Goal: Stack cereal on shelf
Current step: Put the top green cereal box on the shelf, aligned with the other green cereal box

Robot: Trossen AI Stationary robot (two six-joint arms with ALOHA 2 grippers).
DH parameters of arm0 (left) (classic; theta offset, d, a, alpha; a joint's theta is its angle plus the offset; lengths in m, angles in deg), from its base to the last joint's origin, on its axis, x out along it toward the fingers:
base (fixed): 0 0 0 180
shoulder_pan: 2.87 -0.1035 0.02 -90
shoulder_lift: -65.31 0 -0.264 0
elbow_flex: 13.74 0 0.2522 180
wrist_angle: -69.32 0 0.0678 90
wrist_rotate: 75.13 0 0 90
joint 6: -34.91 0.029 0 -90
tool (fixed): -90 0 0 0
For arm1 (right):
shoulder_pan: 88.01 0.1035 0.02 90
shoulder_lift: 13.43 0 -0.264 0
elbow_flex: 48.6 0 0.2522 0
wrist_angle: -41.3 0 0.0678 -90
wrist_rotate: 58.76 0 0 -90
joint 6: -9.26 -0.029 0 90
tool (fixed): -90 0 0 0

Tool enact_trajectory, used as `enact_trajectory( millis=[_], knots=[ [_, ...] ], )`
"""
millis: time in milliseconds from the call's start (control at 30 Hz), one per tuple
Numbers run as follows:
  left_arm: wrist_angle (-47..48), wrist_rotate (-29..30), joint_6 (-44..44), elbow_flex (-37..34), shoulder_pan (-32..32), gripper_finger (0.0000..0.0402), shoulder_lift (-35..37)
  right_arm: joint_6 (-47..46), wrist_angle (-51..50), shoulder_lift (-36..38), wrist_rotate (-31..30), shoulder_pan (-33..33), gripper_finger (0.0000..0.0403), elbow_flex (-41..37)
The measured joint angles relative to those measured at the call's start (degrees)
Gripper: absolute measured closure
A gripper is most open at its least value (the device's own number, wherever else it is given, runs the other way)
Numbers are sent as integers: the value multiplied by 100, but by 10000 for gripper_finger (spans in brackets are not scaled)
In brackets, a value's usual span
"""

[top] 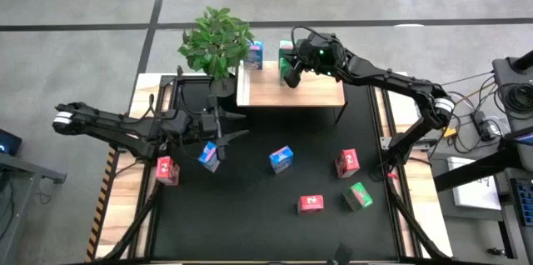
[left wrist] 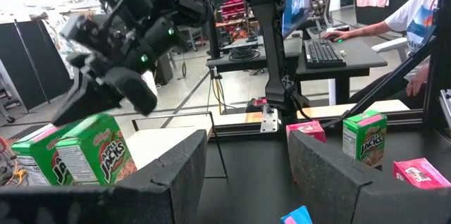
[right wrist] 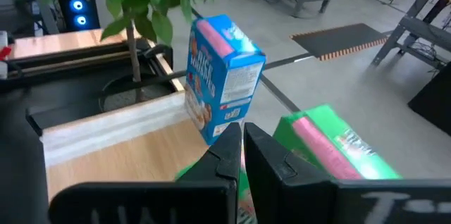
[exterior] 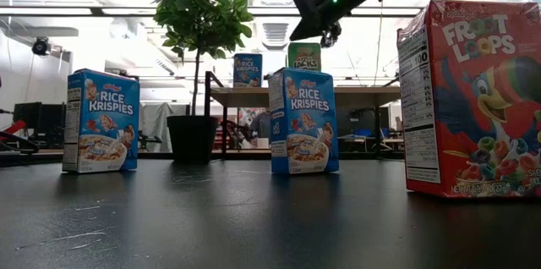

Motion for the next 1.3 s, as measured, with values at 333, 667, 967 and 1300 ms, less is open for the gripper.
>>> enact_trajectory(
  millis=[333, 667, 967, 1300],
  knots=[
    [86, 0, -20, 0, -2, 217, 0, -11, -2453, 469, 2, -173, 394, 948],
    [79, 1, -22, 0, -1, 217, 0, -305, -2773, 321, 25, -672, 394, 399],
    [63, 2, -22, 0, -1, 217, 0, -434, -2709, 270, 222, -666, 394, 374],
    [63, 1, -25, 0, 0, 217, 0, -506, -2570, 270, 402, -639, 394, 374]
  ],
)
